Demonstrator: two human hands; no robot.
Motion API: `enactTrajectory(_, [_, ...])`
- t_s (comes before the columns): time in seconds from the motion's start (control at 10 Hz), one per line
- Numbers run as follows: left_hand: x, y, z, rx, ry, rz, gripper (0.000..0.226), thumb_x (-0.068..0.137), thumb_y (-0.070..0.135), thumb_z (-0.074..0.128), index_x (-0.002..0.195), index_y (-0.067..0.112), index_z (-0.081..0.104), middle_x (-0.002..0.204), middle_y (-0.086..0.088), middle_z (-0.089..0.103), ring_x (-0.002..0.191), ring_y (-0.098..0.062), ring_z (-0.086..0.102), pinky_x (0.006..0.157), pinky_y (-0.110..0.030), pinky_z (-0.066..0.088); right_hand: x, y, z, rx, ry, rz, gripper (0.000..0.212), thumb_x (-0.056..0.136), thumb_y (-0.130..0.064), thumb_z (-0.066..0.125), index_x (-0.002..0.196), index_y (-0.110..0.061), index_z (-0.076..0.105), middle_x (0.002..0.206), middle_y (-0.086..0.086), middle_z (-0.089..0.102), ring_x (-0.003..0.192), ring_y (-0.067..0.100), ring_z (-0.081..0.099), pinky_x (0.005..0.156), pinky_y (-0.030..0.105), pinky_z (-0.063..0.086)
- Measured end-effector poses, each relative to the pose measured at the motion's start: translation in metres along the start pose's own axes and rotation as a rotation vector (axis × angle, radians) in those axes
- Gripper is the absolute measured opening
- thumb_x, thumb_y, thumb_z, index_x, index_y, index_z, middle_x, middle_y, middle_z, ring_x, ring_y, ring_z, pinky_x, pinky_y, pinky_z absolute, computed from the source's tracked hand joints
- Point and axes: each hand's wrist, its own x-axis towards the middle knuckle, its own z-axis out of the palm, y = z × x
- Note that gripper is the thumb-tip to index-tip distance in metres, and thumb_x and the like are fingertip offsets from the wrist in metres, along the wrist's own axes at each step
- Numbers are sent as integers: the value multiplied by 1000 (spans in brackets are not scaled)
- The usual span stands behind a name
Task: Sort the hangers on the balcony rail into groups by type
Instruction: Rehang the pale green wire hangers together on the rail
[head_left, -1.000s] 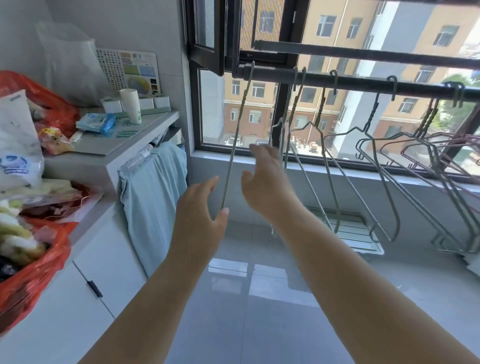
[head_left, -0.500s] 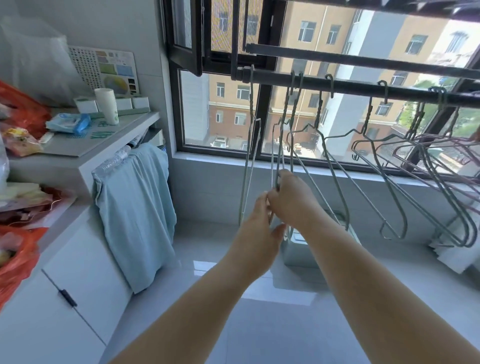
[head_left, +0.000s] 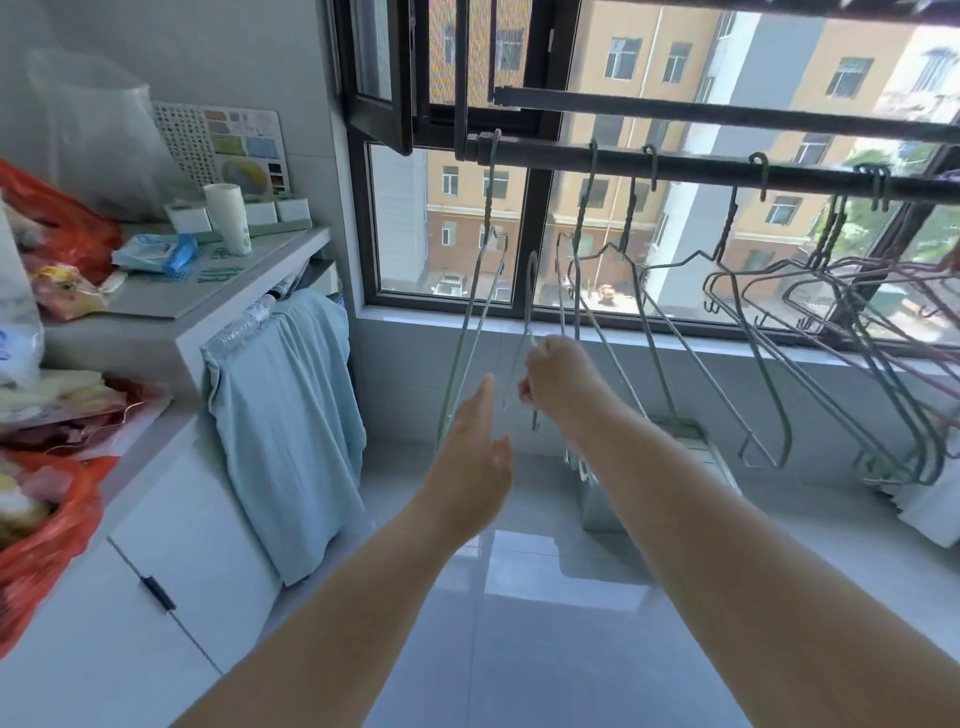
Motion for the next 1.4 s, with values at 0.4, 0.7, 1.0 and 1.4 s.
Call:
enactTrajectory(0.4, [8,-75,-31,61,-69,-344,64,95,22,42,146,17,5,155,-4,7,143,-16,9,116,-31,10,-111,101,36,621,-23,-48,30,90,0,45,100,-21,64,68,-10,66,35,3,35,38,9,27])
enactTrajectory(0.7, [-21,-84,-52,118,-303,-345,13,92,17,49,88,26,57,96,-9,60,83,-15,52,71,-21,40,-101,172,33,626,-57,-30,28,85,2,57,84,-22,71,63,-11,70,44,1,44,46,7,37])
enactTrajectory(1.0, [-72,-64,-56,114,-75,-372,27,95,10,39,111,11,61,77,2,52,63,-9,39,57,-23,41,-95,142,89,78,-89,-267,42,88,-10,55,128,-23,51,137,-3,44,128,19,34,101,18,20])
enactTrajectory(1.4, [-78,-28,50,-6,-91,-461,51,92,-1,29,141,12,29,99,-11,48,83,-21,45,56,-12,36,-179,112,127,350,-579,-139,51,87,-42,54,132,-26,36,114,-11,50,100,7,54,89,21,42])
